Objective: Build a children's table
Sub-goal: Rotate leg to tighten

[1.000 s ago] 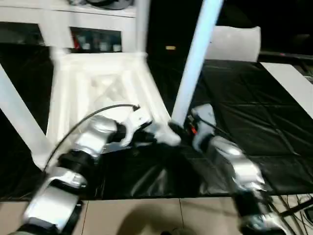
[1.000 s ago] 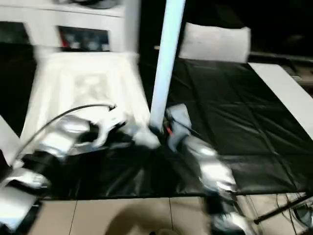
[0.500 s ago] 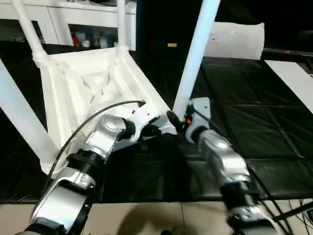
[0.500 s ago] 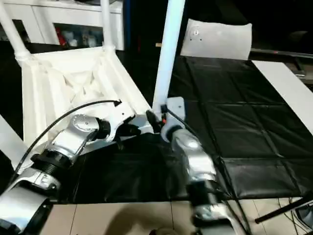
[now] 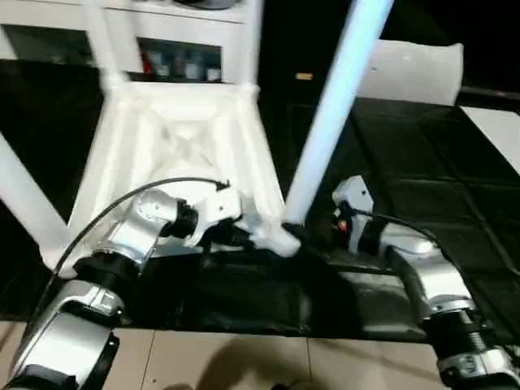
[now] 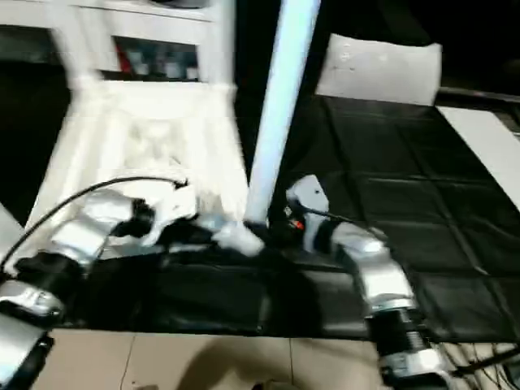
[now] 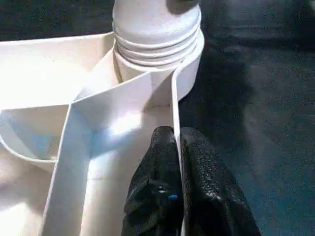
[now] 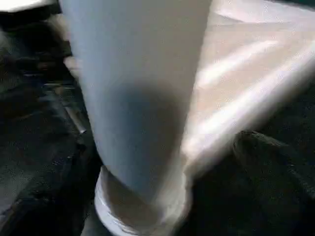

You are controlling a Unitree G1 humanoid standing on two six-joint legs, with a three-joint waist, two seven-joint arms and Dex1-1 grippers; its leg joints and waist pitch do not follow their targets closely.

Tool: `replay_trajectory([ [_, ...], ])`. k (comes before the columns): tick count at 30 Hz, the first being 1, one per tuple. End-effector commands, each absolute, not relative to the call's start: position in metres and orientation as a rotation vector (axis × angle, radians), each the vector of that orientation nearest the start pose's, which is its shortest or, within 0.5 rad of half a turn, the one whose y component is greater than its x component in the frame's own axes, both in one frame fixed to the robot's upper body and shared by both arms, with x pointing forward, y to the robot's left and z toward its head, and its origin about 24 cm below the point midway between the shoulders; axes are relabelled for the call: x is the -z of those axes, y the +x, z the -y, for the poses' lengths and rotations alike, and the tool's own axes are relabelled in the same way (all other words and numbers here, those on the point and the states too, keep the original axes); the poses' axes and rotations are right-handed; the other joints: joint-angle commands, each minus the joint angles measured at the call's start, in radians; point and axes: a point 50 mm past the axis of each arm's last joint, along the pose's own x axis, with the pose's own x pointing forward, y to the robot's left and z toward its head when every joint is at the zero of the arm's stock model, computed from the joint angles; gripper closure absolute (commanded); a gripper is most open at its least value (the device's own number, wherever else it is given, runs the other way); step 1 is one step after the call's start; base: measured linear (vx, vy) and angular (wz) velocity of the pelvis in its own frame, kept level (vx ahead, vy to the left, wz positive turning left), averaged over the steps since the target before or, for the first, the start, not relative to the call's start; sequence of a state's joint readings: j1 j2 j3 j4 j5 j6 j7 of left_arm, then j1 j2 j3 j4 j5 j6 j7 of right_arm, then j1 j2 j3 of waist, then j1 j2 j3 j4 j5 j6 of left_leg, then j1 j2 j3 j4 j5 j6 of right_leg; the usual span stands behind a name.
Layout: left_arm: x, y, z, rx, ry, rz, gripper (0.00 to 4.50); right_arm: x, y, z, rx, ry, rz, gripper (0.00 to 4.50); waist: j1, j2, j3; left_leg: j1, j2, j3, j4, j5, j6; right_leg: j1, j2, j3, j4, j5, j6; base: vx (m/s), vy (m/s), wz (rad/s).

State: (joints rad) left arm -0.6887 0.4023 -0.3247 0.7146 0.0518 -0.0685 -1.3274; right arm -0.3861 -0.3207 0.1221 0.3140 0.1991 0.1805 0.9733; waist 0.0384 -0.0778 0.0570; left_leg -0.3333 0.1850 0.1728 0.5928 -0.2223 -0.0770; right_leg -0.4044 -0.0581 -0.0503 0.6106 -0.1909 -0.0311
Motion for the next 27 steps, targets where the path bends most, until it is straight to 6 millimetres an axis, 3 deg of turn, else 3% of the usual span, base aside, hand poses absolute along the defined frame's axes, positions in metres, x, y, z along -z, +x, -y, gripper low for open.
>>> replay_trajectory([
  [1,-0.066,0.318,-0.128,1.625,0.588,-0.407,4.5,-0.065,0.292,0.144,-1.194,-0.085,-0.211,0.04,-0.004,0.009,-0.063,-0.003,0.051,-0.005,-0.063,-0.067,0.091,0.062,-0.085,0.056,-0.055,-0.045,-0.274,0.0,0.0,0.0],
  [7,-0.065,0.312,-0.127,1.767,0.645,-0.427,4.5,-0.063,0.285,0.141,-1.338,-0.057,-0.237,0.54,0.004,0.009,-0.063,-0.004,0.05,-0.007,-0.064,-0.079,0.077,0.062,-0.087,0.054,-0.059,-0.089,-0.263,0.0,0.0,0.0],
  [9,-0.065,0.31,-0.126,1.801,0.656,-0.428,4.5,-0.063,0.284,0.139,-1.372,-0.056,-0.24,0.77,0.01,0.015,-0.064,-0.001,0.054,-0.006,-0.064,-0.065,0.075,0.061,-0.086,0.053,-0.054,-0.058,-0.271,0.0,0.0,0.0],
  [12,-0.066,0.309,-0.125,1.838,0.68,-0.43,4.5,-0.063,0.283,0.137,-1.41,-0.052,-0.248,0.95,0.02,0.012,-0.066,-0.002,0.055,-0.003,-0.062,-0.051,0.077,0.062,-0.084,0.05,-0.048,-0.018,-0.28,0.0,0.0,0.0],
  [19,-0.068,0.312,-0.125,1.856,0.705,-0.433,4.5,-0.063,0.281,0.134,-1.479,-0.033,-0.27,1.6,0.027,0.012,-0.065,-0.004,0.056,-0.003,-0.062,-0.071,0.054,0.063,-0.087,0.047,-0.052,-0.068,-0.261,0.0,0.0,0.0],
  [27,-0.068,0.312,-0.128,1.855,0.708,-0.444,4.5,-0.063,0.278,0.133,-1.525,-0.011,-0.3,2.31,0.032,0.011,-0.067,-0.003,0.056,-0.002,-0.06,-0.047,0.056,0.063,-0.086,0.043,-0.047,-0.038,-0.266,0.0,0.0,0.0],
])
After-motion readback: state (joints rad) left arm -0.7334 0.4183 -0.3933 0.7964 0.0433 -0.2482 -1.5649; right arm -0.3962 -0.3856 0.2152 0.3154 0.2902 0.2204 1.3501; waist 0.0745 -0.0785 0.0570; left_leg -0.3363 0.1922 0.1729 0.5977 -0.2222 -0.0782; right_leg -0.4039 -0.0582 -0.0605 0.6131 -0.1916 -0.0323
